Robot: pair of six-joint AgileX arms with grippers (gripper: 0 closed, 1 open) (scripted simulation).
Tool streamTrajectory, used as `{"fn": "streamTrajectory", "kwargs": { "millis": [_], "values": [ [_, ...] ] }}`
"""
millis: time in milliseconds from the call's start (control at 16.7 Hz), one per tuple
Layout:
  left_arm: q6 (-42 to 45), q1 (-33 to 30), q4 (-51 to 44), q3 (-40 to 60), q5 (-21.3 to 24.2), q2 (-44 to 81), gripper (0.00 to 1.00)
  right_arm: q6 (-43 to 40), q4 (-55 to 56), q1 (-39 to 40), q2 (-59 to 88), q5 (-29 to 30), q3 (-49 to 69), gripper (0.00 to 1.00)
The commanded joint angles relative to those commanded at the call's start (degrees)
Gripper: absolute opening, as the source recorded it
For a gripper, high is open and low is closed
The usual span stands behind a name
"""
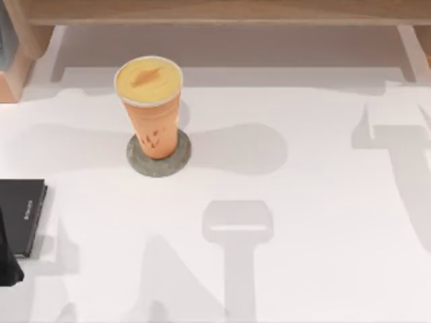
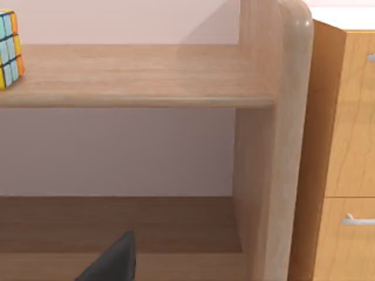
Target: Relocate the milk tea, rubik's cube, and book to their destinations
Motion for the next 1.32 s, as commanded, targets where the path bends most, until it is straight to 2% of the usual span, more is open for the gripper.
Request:
{"fn": "streamTrajectory", "kwargs": {
  "millis": [300,540,720,1020,1080,1320],
  "values": [
    [0.0,0.0,0.0,0.0,0.0,0.0,1.0,0.14,0.57,-5.43,-27.68,-6.48,-30.06,1.0],
    [0.0,0.0,0.0,0.0,0.0,0.0,1.0,-0.03,1.33,-8.12,-42.5,-10.78,-45.3,1.0],
    [0.0,0.0,0.0,0.0,0.0,0.0,1.0,-0.4,1.74,-10.11,-47.58,-11.49,-50.42,1.0],
    [0.0,0.0,0.0,0.0,0.0,0.0,1.0,-0.49,1.78,-10.41,-48.11,-11.48,-50.95,1.0],
    [0.0,0.76,0.14,1.03,0.0,8.87,1.0,-0.49,1.78,-10.41,-48.11,-11.48,-50.95,1.0],
    [0.02,1.43,2.17,3.96,0.73,12.4,1.0,-0.49,1.78,-10.41,-48.11,-11.48,-50.95,1.0]
  ]
}}
